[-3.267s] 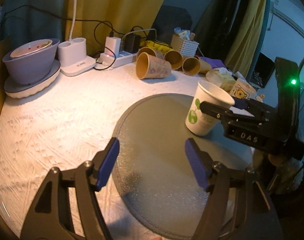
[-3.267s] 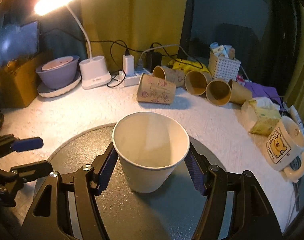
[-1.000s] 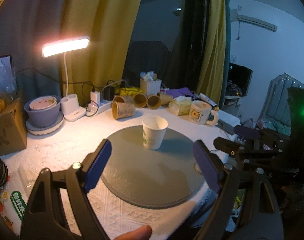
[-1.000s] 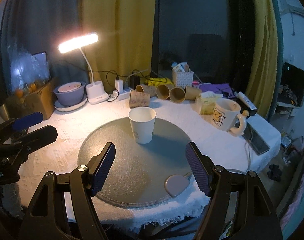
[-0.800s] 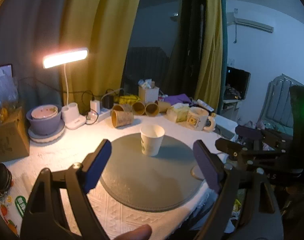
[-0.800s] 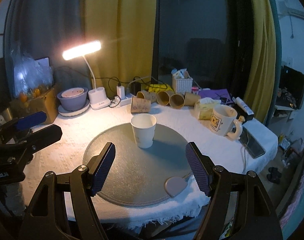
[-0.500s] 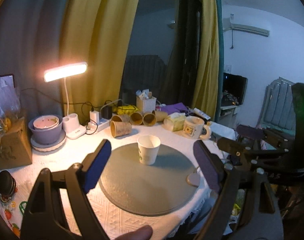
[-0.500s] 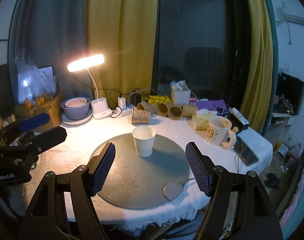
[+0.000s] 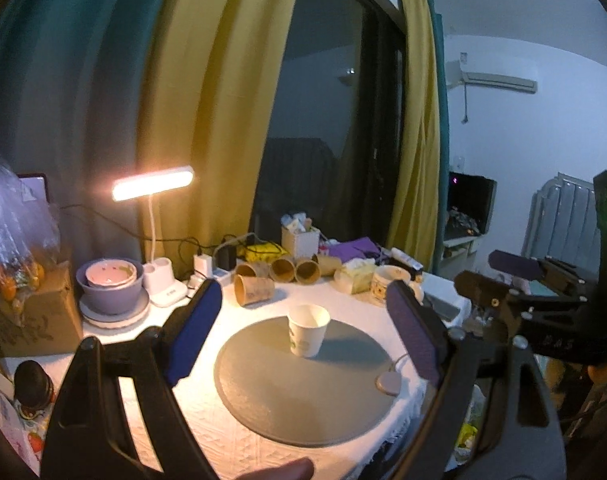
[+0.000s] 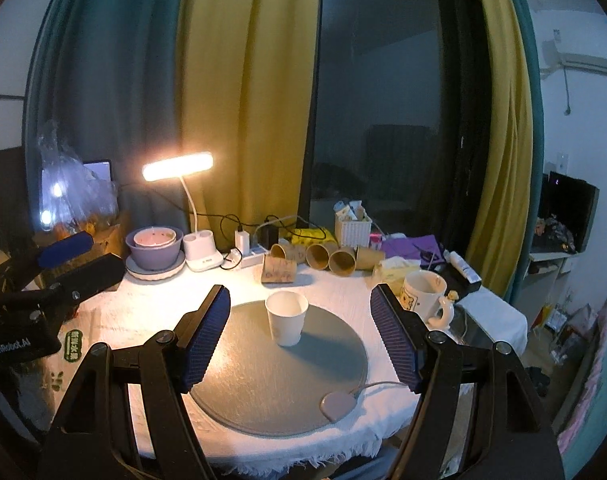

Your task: Flip cup upright

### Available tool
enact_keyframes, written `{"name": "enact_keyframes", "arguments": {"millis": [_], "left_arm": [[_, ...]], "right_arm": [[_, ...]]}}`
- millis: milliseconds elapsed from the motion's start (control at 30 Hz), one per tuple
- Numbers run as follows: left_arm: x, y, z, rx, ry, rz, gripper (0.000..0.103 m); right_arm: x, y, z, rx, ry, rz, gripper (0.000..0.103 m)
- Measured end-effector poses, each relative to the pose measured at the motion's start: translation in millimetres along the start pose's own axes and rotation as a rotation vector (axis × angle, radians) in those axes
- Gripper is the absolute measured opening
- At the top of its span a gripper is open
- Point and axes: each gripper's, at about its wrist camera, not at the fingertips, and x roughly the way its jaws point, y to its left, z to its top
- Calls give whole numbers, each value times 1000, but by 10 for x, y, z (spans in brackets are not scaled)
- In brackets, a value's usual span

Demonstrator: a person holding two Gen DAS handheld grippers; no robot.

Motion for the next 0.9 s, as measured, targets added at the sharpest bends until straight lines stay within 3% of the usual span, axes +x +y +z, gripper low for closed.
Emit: {"name": "enact_keyframes", "arguments": {"millis": [267,900], "left_arm": [[-70,123,10,-9,-23,46,85],[-42,142,-61,-18,-7,49,85]], "right_arm": [[-2,66,47,19,11,31,76],[109,96,-37,25,43,43,76]]}}
